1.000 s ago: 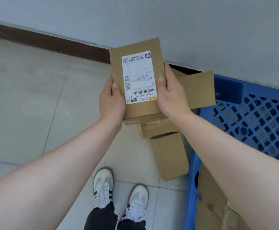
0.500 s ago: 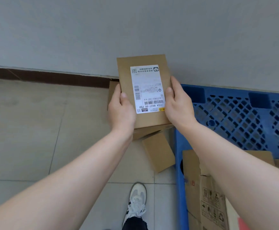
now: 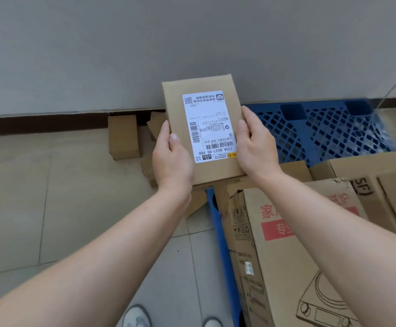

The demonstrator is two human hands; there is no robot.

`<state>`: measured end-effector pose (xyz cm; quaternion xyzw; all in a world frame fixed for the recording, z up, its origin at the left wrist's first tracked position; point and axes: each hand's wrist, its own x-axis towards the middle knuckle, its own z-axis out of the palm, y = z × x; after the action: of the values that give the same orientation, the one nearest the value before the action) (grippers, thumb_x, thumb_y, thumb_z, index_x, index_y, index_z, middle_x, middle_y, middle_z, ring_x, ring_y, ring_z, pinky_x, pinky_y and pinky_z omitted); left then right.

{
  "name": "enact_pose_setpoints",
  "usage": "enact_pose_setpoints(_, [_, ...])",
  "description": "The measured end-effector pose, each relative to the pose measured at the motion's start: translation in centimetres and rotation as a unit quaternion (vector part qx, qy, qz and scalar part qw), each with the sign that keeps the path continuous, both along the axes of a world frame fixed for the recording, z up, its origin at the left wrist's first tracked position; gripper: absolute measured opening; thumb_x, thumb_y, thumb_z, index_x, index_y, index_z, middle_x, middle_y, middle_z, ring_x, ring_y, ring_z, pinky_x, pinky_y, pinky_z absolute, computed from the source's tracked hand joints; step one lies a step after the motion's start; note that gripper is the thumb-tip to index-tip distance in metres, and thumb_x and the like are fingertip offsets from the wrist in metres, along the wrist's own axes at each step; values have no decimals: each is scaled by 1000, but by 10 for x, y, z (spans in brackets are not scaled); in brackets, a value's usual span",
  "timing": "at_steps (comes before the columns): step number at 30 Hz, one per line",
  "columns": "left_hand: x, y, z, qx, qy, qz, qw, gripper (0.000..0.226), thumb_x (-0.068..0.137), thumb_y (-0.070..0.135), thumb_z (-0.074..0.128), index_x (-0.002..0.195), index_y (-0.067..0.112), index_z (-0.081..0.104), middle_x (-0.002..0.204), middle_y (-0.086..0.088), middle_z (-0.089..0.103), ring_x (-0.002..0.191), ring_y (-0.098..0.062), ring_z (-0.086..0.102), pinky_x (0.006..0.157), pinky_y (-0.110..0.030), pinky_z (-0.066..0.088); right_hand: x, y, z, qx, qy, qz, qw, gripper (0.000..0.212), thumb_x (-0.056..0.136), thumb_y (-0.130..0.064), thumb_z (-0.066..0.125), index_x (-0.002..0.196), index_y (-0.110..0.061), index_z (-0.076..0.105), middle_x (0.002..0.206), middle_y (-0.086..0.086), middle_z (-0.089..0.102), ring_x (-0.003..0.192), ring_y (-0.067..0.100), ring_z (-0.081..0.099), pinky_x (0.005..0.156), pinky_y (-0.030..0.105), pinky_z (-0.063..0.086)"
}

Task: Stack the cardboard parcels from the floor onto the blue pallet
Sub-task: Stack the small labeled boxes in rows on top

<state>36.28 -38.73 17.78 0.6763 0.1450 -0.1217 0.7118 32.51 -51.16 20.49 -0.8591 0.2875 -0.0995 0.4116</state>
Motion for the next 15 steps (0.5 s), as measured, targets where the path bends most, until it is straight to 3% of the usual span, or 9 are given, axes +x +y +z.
enact_pose_setpoints(11, [-121, -97, 5, -19, 43, -77, 996, 41, 102, 24, 33, 141, 31, 43, 138, 16, 51, 126, -6, 49, 108, -35, 41, -133, -99, 2, -8, 23, -59, 998, 44, 101, -31, 33, 145, -23, 33, 143, -8, 45, 132, 11, 38, 99, 20, 27])
enact_pose_setpoints(15, [-155, -131, 1, -11, 39, -116, 992, 42, 100, 26, 33, 140, 33, 43, 139, 18, 50, 127, -7, 48, 108, -37, 40, -175, -135, 1, -14, 41, -86, 995, 45, 100, -34, 33, 144, -27, 33, 142, -8, 46, 131, 13, 40, 104, 27, 31])
